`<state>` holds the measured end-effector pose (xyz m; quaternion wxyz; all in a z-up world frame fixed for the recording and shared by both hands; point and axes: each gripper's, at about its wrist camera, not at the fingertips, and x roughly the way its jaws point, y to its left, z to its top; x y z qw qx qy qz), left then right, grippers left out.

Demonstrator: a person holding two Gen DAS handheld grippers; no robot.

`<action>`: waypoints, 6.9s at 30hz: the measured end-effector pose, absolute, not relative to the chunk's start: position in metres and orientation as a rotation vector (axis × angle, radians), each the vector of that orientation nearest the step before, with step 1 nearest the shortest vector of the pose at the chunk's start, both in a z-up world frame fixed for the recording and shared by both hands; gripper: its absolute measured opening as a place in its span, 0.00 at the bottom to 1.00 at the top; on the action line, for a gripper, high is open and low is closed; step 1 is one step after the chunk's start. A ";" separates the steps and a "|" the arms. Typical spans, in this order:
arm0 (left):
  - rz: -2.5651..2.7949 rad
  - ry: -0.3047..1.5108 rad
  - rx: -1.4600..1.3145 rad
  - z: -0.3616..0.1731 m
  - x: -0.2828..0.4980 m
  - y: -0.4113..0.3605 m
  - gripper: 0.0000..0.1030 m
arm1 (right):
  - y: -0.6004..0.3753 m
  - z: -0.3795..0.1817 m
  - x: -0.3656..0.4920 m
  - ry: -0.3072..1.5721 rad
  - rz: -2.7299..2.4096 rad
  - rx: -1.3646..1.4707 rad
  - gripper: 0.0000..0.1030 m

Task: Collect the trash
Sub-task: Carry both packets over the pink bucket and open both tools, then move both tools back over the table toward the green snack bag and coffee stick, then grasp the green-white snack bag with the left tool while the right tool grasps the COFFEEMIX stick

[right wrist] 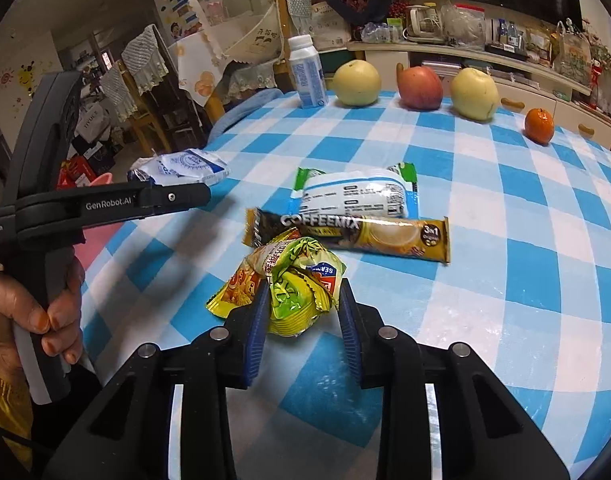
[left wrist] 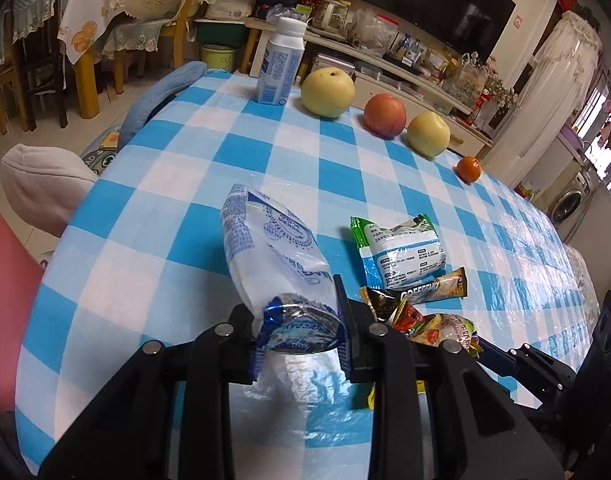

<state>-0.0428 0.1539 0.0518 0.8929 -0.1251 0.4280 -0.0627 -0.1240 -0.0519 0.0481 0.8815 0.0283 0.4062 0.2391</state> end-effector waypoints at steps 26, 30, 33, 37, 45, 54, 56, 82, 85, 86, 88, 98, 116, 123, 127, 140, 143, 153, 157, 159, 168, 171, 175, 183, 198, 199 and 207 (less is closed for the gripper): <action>0.029 0.681 -0.399 0.104 -0.084 0.275 0.29 | 0.039 0.112 -0.136 0.738 0.618 0.053 0.33; 0.145 0.644 -0.465 0.107 -0.099 0.322 0.29 | 0.084 0.124 -0.135 0.723 0.684 0.036 0.33; 0.232 0.625 -0.536 0.105 -0.111 0.360 0.29 | 0.131 0.134 -0.134 0.705 0.751 0.004 0.33; 0.352 0.604 -0.594 0.103 -0.125 0.402 0.29 | 0.190 0.139 -0.135 0.685 0.815 -0.054 0.33; 0.493 0.588 -0.692 0.095 -0.142 0.455 0.53 | 0.277 0.118 -0.130 0.727 0.879 -0.111 0.37; 0.558 0.499 -0.629 0.102 -0.152 0.455 0.80 | 0.250 0.107 -0.132 0.752 0.786 -0.010 0.67; 0.551 0.459 -0.587 0.106 -0.153 0.447 0.84 | 0.238 0.110 -0.133 0.748 0.762 -0.004 0.73; 0.340 0.450 -0.339 0.124 -0.111 0.339 0.86 | 0.127 0.101 -0.165 0.691 0.591 -0.075 0.85; 0.322 0.459 -0.320 0.121 -0.109 0.331 0.86 | 0.117 0.100 -0.166 0.686 0.579 -0.061 0.85; 0.314 0.459 -0.311 0.121 -0.108 0.327 0.86 | 0.113 0.100 -0.166 0.686 0.575 -0.059 0.85; 0.312 0.462 -0.284 0.119 -0.106 0.319 0.86 | 0.107 0.100 -0.166 0.685 0.568 -0.052 0.85; 0.279 0.514 -0.166 0.112 -0.091 0.278 0.86 | 0.075 0.099 -0.161 0.682 0.521 -0.030 0.87; 0.182 0.591 -0.084 0.095 -0.074 0.210 0.86 | 0.024 0.095 -0.156 0.660 0.438 -0.054 0.88; 0.118 0.616 -0.058 0.090 -0.070 0.185 0.86 | 0.008 0.094 -0.154 0.655 0.399 -0.075 0.88; 0.084 0.627 -0.030 0.087 -0.069 0.169 0.86 | -0.001 0.092 -0.152 0.652 0.382 -0.085 0.88; -0.086 0.668 0.042 0.074 -0.069 0.117 0.86 | -0.038 0.088 -0.145 0.655 0.321 -0.107 0.88; -0.129 0.686 0.039 0.070 -0.068 0.108 0.86 | -0.057 0.088 -0.140 0.670 0.290 -0.092 0.88; -0.215 0.760 0.119 0.048 -0.055 0.066 0.86 | -0.111 0.086 -0.114 0.752 0.192 -0.028 0.88; -0.269 0.799 0.113 0.039 -0.048 0.055 0.86 | -0.121 0.079 -0.102 0.792 0.189 -0.002 0.88; -0.289 0.809 0.112 0.037 -0.043 0.051 0.86 | -0.123 0.076 -0.097 0.809 0.176 -0.010 0.88; -0.422 0.892 0.059 0.021 -0.035 0.031 0.86 | -0.136 0.072 -0.087 0.832 0.144 -0.011 0.88; -0.539 0.933 0.002 0.015 -0.041 0.015 0.86 | -0.150 0.076 -0.085 0.824 0.113 0.018 0.88; -0.713 0.949 -0.030 0.015 -0.056 -0.010 0.86 | -0.173 0.076 -0.082 0.833 0.061 0.077 0.88; -0.590 0.788 0.040 0.052 -0.047 0.022 0.86 | -0.177 0.061 -0.076 0.924 0.083 0.158 0.88; -0.576 0.758 0.393 0.034 0.011 0.022 0.86 | -0.117 0.044 -0.063 1.006 0.256 0.153 0.88; -0.580 0.765 0.388 0.032 0.015 0.023 0.86 | -0.115 0.043 -0.062 1.009 0.262 0.148 0.88; -0.586 0.813 0.346 0.017 0.039 0.020 0.85 | -0.101 0.036 -0.056 1.029 0.305 0.115 0.86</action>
